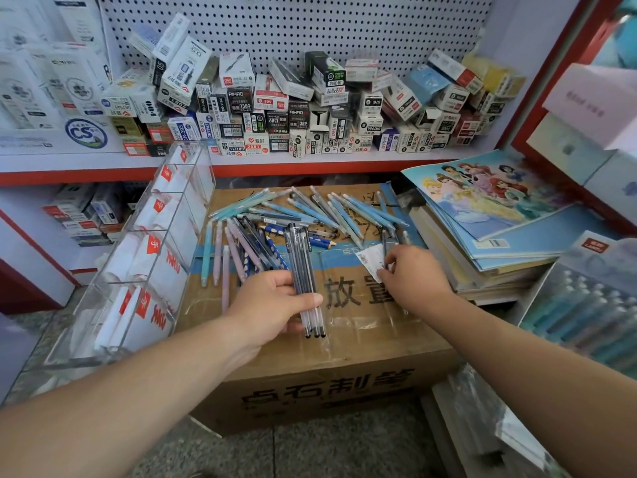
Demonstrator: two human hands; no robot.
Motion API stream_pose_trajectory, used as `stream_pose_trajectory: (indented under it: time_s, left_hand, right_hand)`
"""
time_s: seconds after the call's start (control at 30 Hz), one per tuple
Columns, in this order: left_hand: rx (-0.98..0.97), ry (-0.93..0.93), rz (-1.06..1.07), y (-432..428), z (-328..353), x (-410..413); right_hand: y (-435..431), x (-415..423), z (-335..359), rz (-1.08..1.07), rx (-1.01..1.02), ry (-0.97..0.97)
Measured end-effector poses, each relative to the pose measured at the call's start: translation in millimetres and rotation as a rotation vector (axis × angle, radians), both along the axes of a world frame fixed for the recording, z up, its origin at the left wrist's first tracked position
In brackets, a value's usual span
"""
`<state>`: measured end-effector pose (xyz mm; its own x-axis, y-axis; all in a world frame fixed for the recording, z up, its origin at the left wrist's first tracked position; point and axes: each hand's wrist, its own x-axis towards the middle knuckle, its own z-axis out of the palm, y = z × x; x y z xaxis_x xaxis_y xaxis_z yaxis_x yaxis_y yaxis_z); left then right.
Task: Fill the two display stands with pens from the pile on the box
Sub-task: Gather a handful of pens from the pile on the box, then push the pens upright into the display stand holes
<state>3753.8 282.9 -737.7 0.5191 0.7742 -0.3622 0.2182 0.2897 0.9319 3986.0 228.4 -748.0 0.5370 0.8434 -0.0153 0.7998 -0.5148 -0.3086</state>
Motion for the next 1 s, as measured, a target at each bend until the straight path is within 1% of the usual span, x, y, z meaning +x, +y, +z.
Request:
stream_pose_trajectory:
  time_s: [0.13, 0.37, 0.47, 0.53, 0.6, 0.67, 0.73, 0.83, 1.0]
  left_hand:
    - [0.006, 0.013, -0.006, 1.2, -0.5, -0.3]
    - [0.011, 0.035, -0.021, 3.2, -1.5, 1.2]
    - [0.015, 0.031, -0.021, 3.6, -0.6, 3.3]
    - [0.018, 0.022, -0.022, 2.3, 0.8, 6.1]
    - [0.026, 0.018, -0.026, 0.4, 4.4, 11.4]
    - [0.048, 0.010, -0.041, -2.7, 11.5, 19.5]
    - [0.065, -0.025, -0.068, -8.9, 23.4, 31.1]
    - [0.075, -0.108, -0.153, -32.0, 44.5, 55.7]
    - [0.104, -0.184, -0.333, -96.1, 66.7, 101.7]
  right_hand:
    - [3.6, -4.0, 0.5, -0.012, -0.015, -0.001]
    - [8.3, -14.1, 14.5, -0.061, -0.132, 0.188]
    - [3.7, -17.8, 20.4, -0.061, -0.123, 0.256]
    - [-3.3, -18.4, 24.3, -0.083, -0.066, 0.332]
    - [-14.6, -19.8, 30.5, -0.105, 0.008, 0.456]
    - [-30.1, -21.9, 42.3, -0.093, 0.069, 0.546]
    - [-48.3, -23.0, 61.3, -0.059, 0.139, 0.546]
    - [-79.2, -22.5, 95.2, -0.010, 0.242, 0.481]
    - [-162.6, -11.8, 136.0, -0.054, 0.408, 0.452]
